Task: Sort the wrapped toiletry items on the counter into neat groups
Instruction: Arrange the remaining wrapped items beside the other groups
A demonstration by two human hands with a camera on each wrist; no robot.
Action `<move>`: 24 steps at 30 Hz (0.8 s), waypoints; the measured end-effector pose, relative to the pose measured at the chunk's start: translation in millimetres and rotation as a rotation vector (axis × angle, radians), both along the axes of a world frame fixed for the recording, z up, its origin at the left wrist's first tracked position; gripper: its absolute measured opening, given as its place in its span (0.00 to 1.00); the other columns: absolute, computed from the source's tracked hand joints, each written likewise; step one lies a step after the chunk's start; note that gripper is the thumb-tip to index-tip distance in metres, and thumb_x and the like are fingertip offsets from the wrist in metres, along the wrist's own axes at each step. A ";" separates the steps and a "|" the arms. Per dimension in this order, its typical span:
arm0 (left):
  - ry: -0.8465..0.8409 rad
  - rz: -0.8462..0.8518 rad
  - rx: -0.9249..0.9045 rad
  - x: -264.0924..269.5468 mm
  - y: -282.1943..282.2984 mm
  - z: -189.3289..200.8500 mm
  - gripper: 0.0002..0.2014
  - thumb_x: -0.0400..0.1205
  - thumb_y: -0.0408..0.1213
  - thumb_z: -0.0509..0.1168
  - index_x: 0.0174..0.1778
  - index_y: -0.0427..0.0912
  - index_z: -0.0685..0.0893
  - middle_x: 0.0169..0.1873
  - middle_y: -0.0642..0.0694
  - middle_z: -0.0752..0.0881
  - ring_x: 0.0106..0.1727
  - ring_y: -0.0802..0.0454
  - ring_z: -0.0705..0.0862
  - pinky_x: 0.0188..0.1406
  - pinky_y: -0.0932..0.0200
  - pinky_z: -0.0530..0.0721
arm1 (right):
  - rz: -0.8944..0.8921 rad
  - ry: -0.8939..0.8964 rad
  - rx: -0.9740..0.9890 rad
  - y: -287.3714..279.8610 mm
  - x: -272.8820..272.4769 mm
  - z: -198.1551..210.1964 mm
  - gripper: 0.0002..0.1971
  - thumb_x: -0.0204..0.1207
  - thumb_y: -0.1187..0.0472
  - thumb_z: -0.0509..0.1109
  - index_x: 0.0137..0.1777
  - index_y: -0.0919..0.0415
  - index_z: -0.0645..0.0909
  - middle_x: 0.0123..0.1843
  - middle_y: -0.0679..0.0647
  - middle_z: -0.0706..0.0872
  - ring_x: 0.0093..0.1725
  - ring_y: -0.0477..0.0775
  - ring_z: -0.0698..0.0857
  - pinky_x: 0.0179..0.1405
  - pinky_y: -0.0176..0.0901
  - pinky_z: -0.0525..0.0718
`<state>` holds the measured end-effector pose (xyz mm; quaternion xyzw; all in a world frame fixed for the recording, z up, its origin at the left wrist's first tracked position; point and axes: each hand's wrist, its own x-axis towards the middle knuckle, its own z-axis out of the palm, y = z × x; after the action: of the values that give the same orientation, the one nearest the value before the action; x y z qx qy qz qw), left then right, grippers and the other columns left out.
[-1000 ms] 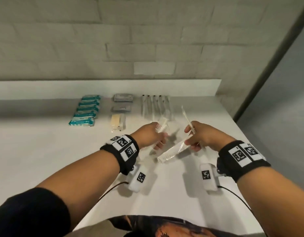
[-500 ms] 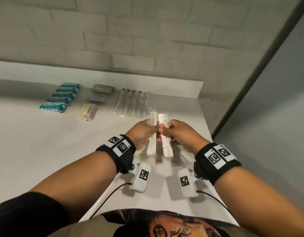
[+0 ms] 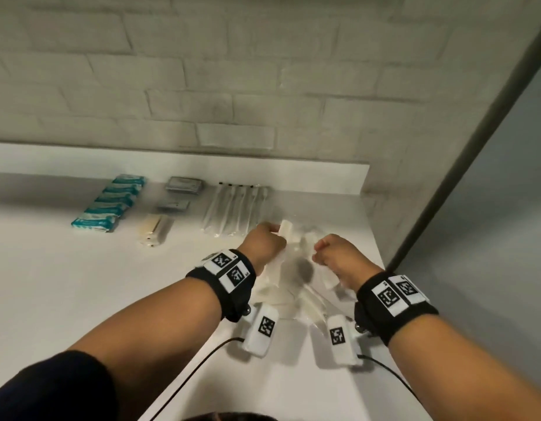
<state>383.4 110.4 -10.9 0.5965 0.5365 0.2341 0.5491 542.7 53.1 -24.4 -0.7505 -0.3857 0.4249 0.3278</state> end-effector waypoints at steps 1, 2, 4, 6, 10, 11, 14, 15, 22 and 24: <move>0.037 0.010 0.049 5.6 7.9 0.7 0.09 0.73 0.30 0.64 0.46 0.44 0.83 0.43 0.38 0.87 0.40 0.42 0.84 0.37 0.55 0.82 | -0.037 -0.011 0.010 6.9 4.1 0.3 0.08 0.73 0.70 0.69 0.43 0.56 0.77 0.47 0.57 0.82 0.46 0.56 0.82 0.39 0.44 0.77; 0.087 0.014 0.105 8.2 12.7 1.0 0.09 0.73 0.30 0.65 0.48 0.44 0.83 0.45 0.40 0.87 0.43 0.42 0.85 0.41 0.54 0.82 | -0.056 -0.020 0.018 11.3 7.2 0.5 0.09 0.73 0.71 0.69 0.43 0.55 0.77 0.47 0.57 0.82 0.45 0.56 0.82 0.36 0.42 0.77; 0.249 0.002 0.254 14.3 28.4 0.2 0.13 0.75 0.30 0.65 0.54 0.43 0.82 0.49 0.43 0.86 0.47 0.44 0.85 0.41 0.59 0.80 | -0.075 -0.062 0.048 22.9 14.1 1.6 0.08 0.74 0.71 0.70 0.46 0.58 0.79 0.45 0.56 0.83 0.43 0.54 0.82 0.32 0.39 0.75; 0.404 -0.022 0.410 22.2 41.9 0.1 0.16 0.75 0.28 0.63 0.58 0.42 0.81 0.55 0.43 0.84 0.51 0.44 0.84 0.43 0.61 0.77 | -0.061 -0.091 0.097 34.9 19.6 3.0 0.09 0.74 0.69 0.73 0.51 0.60 0.79 0.48 0.56 0.84 0.45 0.56 0.83 0.34 0.39 0.78; 0.612 -0.197 0.472 43.2 54.6 -10.8 0.20 0.80 0.40 0.64 0.68 0.38 0.76 0.66 0.39 0.79 0.65 0.41 0.80 0.61 0.55 0.77 | 0.103 -0.366 0.057 52.8 28.4 -2.4 0.21 0.73 0.65 0.74 0.67 0.59 0.79 0.61 0.57 0.84 0.59 0.60 0.84 0.55 0.47 0.83; 0.651 -0.264 0.501 44.5 55.8 -14.6 0.19 0.82 0.38 0.62 0.69 0.37 0.77 0.67 0.39 0.80 0.68 0.41 0.79 0.64 0.56 0.75 | 0.166 -0.411 0.045 53.3 30.1 -3.6 0.24 0.73 0.65 0.74 0.70 0.57 0.78 0.67 0.55 0.83 0.65 0.59 0.82 0.63 0.48 0.81; 0.770 -0.537 0.620 33.6 57.8 -20.9 0.20 0.83 0.31 0.57 0.71 0.43 0.79 0.70 0.43 0.80 0.70 0.45 0.78 0.68 0.58 0.73 | 0.487 -0.549 -0.051 45.9 34.9 -4.0 0.30 0.76 0.58 0.73 0.78 0.52 0.72 0.81 0.49 0.69 0.77 0.54 0.72 0.76 0.46 0.71; 0.806 -0.622 0.630 28.6 57.0 -22.3 0.20 0.84 0.32 0.56 0.72 0.46 0.79 0.70 0.45 0.79 0.70 0.46 0.78 0.69 0.57 0.74 | 0.584 -0.615 -0.098 43.1 35.7 -4.0 0.31 0.77 0.53 0.72 0.80 0.51 0.68 0.84 0.46 0.63 0.80 0.52 0.68 0.78 0.44 0.66; 1.071 -0.809 0.718 25.0 63.2 -28.1 0.22 0.83 0.41 0.62 0.74 0.43 0.74 0.60 0.41 0.85 0.61 0.40 0.82 0.59 0.48 0.82 | 0.678 -0.784 -0.142 59.7 26.8 1.1 0.37 0.77 0.46 0.71 0.83 0.50 0.61 0.86 0.45 0.56 0.82 0.53 0.63 0.79 0.46 0.63; 1.074 -0.797 0.731 29.5 68.0 -27.6 0.22 0.83 0.40 0.63 0.73 0.41 0.74 0.58 0.40 0.85 0.60 0.39 0.83 0.58 0.48 0.83 | 0.680 -0.803 -0.150 68.9 25.1 -1.0 0.38 0.77 0.47 0.71 0.83 0.50 0.60 0.86 0.46 0.57 0.82 0.54 0.64 0.79 0.47 0.65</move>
<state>412.9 178.4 -38.5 0.9208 0.3626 -0.1414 0.0233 567.7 122.0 -25.5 -0.7080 -0.6710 0.2129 -0.0566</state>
